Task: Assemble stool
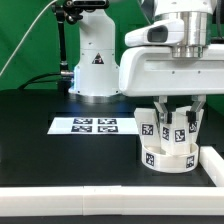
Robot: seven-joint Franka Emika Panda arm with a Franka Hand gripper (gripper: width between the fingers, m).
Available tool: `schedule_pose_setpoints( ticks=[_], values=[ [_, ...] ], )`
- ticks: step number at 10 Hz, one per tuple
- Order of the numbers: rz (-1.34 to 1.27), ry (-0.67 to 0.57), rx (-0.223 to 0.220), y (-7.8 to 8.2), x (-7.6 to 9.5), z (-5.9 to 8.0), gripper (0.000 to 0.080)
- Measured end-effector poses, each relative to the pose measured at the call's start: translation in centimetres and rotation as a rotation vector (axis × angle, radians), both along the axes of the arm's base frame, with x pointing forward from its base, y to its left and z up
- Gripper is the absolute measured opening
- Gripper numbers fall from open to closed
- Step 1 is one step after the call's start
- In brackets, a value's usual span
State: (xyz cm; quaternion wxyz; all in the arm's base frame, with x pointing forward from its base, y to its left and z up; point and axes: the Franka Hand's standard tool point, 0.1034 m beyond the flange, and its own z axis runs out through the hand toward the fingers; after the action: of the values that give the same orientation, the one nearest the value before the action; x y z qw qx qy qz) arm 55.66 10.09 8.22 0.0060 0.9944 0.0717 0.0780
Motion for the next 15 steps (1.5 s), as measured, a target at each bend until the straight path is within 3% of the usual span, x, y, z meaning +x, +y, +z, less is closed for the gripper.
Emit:
schedule_pose_setpoints(
  ticks=[4,7,15],
  values=[
    [-0.425,0.004,0.080,-0.2,-0.2,-0.1,0.0338],
    [-0.784,0.011,0.149,0.8,-0.4,-0.1,0.0338],
    [-1.196,0.019,0.217,0.8,-0.4,-0.1,0.0338]
  ],
)
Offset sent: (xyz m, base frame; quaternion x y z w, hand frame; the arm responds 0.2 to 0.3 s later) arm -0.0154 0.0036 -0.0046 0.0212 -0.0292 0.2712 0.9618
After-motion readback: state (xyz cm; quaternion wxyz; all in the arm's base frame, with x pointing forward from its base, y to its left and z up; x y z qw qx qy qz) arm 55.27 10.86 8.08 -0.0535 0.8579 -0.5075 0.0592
